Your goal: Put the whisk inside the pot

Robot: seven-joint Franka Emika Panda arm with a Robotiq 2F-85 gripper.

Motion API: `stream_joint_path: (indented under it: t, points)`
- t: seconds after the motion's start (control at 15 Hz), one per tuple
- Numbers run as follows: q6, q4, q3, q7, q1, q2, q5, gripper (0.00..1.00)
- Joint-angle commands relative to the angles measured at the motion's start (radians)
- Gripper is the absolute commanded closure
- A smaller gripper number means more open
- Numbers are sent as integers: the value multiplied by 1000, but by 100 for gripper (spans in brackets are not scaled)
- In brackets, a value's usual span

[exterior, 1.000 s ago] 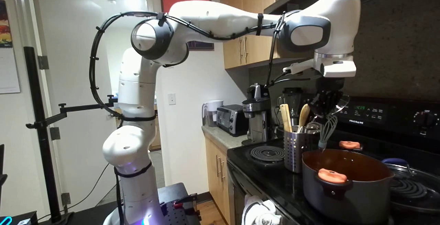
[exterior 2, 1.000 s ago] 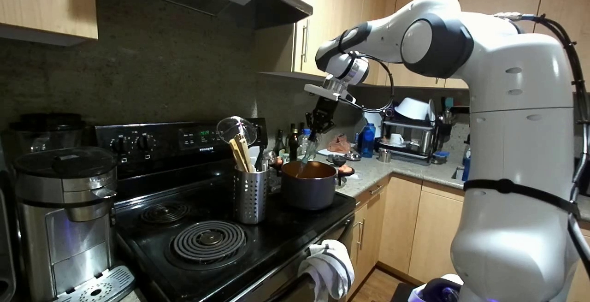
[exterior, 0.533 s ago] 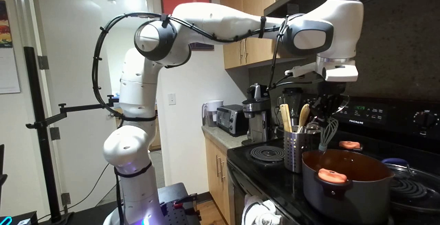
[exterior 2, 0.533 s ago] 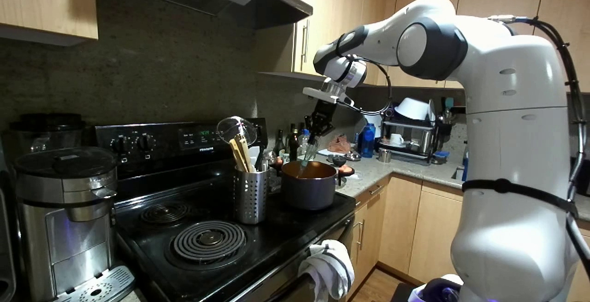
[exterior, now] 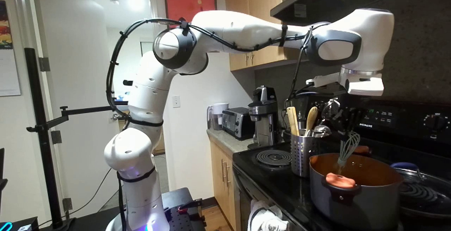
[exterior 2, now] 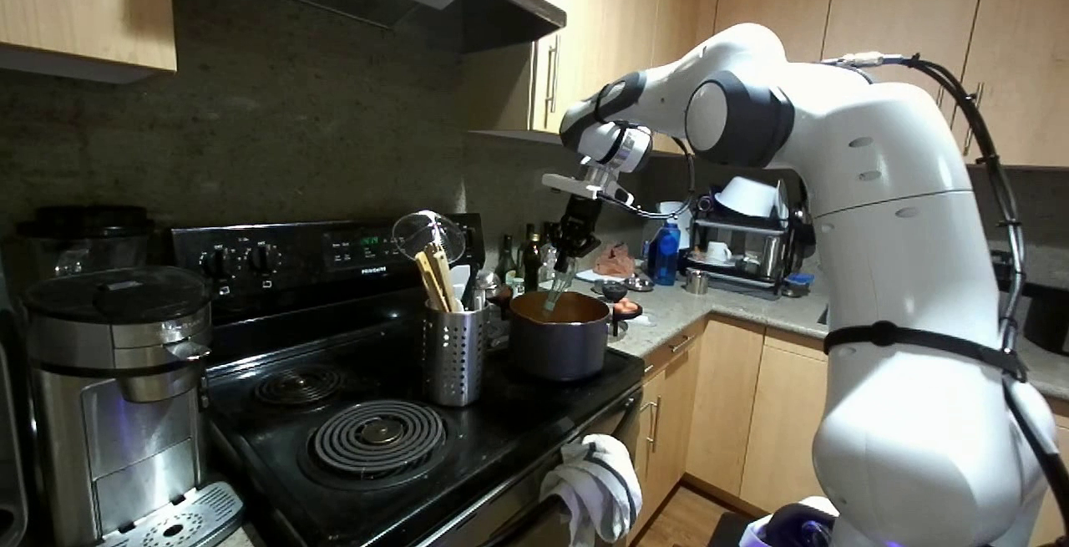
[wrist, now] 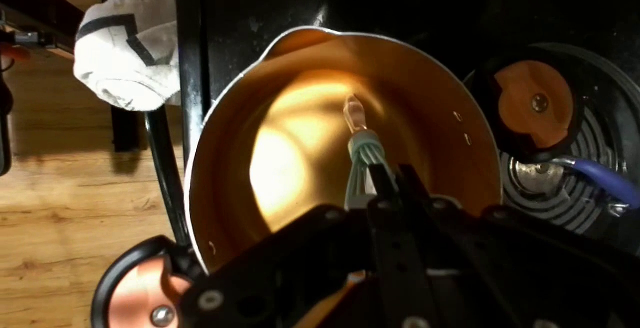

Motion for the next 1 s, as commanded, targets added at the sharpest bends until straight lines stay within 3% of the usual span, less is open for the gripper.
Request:
stream_joint_path:
  t: [0.0,0.73,0.87,0.93]
  points:
    - [-80,124,12,47,-38,74,48,98]
    - [-182,317,32,157,-109,235,54,98]
    - [-194,345,37,172,-122,254,54,75]
    - [-198,358,40,177,-128,262,54,76]
